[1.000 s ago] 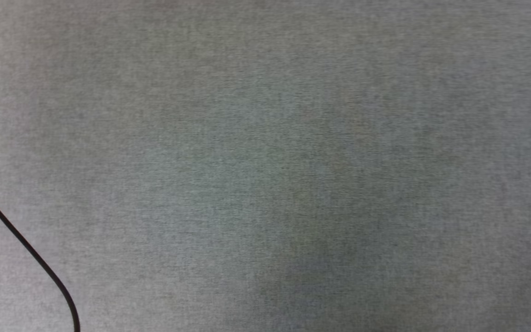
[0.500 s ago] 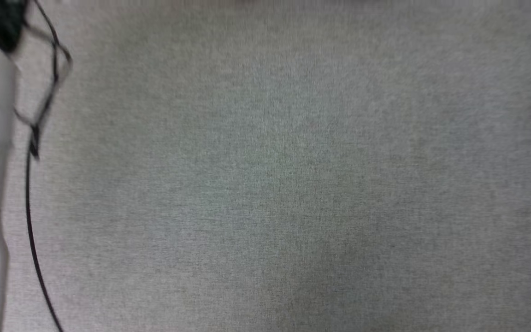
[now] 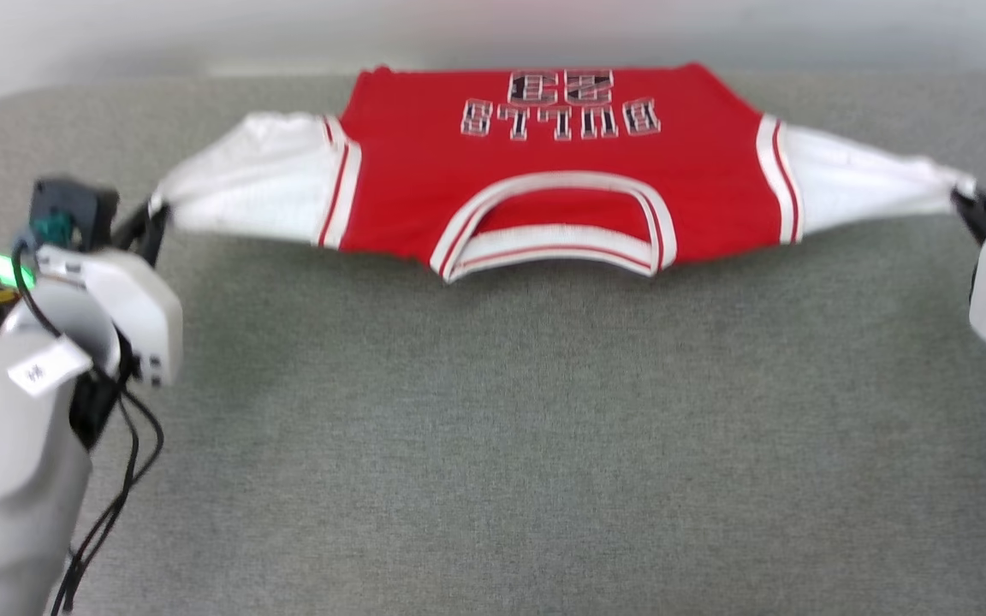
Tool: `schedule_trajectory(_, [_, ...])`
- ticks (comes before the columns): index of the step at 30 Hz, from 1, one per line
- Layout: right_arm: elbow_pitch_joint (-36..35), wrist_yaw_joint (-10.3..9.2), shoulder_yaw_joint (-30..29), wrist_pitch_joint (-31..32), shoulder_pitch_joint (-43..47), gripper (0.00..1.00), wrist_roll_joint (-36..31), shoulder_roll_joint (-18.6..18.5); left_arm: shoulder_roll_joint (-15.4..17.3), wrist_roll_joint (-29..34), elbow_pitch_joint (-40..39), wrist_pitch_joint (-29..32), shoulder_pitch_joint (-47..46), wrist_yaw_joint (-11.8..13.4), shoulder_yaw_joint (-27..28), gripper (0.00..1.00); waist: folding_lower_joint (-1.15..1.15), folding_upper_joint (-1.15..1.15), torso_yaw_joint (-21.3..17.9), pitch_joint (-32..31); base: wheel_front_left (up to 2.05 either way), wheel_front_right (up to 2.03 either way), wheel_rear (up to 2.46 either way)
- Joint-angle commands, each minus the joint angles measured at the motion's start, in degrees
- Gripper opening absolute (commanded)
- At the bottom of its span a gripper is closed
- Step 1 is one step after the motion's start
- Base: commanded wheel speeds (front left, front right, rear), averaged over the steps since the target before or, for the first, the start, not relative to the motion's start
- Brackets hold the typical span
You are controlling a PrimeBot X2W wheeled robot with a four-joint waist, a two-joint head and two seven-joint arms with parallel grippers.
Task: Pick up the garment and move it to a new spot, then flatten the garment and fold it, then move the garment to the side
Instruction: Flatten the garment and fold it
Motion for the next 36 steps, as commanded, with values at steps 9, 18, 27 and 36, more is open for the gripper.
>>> schedule_trajectory(9, [-9.06,-0.11,-4.59,8.71,16.20,0.00,5.12,-3.95,5.01,-4.65,-14.65,9.29,21.72,2.17,0.08,0.00,0.01,0.00,-0.53,-9.47,0.00,0.00,0.00])
schedule_trajectory(18, [-19.62,-0.11,-13.45,18.31,31.34,0.00,7.20,-5.12,10.49,-7.91,-30.66,17.18,38.86,6.30,0.69,0.00,0.01,0.00,-1.02,-11.75,0.00,0.00,0.00])
schedule_trajectory(27, [-31.14,-0.10,-23.30,28.38,46.66,0.00,6.10,-1.94,12.90,-11.65,-42.62,24.38,50.74,9.52,-0.03,0.00,0.01,0.00,-1.25,-12.12,0.00,0.00,0.00])
schedule_trajectory(36, [-38.13,-0.08,-26.93,34.55,53.06,0.00,3.33,1.73,12.14,-13.33,-46.89,27.27,53.41,10.39,-1.51,0.00,0.01,0.00,-1.25,-11.26,0.00,0.00,0.00])
